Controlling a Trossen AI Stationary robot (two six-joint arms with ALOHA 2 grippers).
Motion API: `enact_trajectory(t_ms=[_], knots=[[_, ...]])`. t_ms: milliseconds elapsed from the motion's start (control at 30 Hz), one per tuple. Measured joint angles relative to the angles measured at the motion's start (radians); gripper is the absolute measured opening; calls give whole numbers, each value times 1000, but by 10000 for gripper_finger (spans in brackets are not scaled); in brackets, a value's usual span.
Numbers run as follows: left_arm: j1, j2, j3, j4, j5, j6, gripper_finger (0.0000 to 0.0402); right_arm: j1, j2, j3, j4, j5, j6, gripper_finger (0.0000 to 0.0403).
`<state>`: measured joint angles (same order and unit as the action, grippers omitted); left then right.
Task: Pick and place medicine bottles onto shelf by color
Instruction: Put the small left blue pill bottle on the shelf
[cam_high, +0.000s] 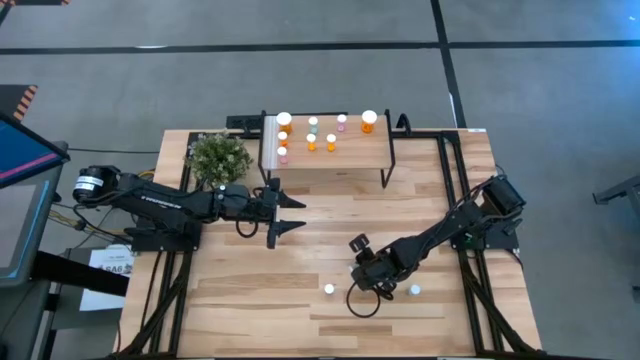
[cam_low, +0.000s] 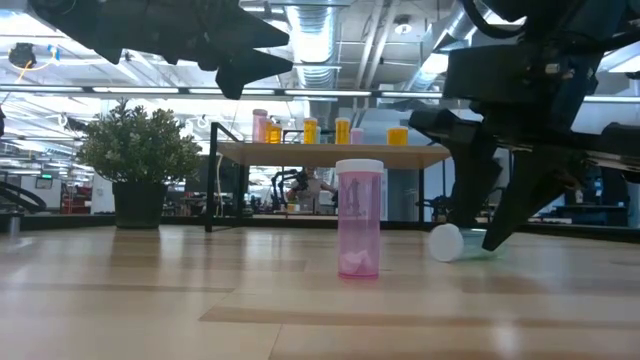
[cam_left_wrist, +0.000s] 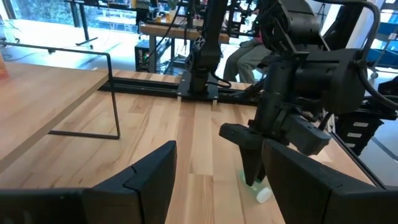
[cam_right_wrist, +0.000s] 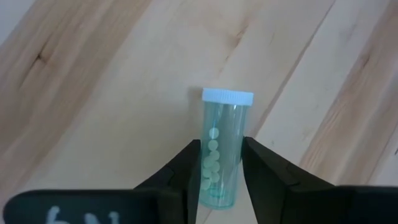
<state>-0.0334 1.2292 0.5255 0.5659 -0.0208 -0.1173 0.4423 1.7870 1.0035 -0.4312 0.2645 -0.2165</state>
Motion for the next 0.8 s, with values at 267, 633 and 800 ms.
enact_trajectory(t_ms=[267,633,800], knots=[[0,0,0,0,17,-5,225,0,1,0,-13,-5,29,134],[0,0,0,0,16,-7,225,-17,3,-1,-44,-41,67,152],[0,0,0,0,16,-7,225,-20,3,-1,-43,-42,83,138]])
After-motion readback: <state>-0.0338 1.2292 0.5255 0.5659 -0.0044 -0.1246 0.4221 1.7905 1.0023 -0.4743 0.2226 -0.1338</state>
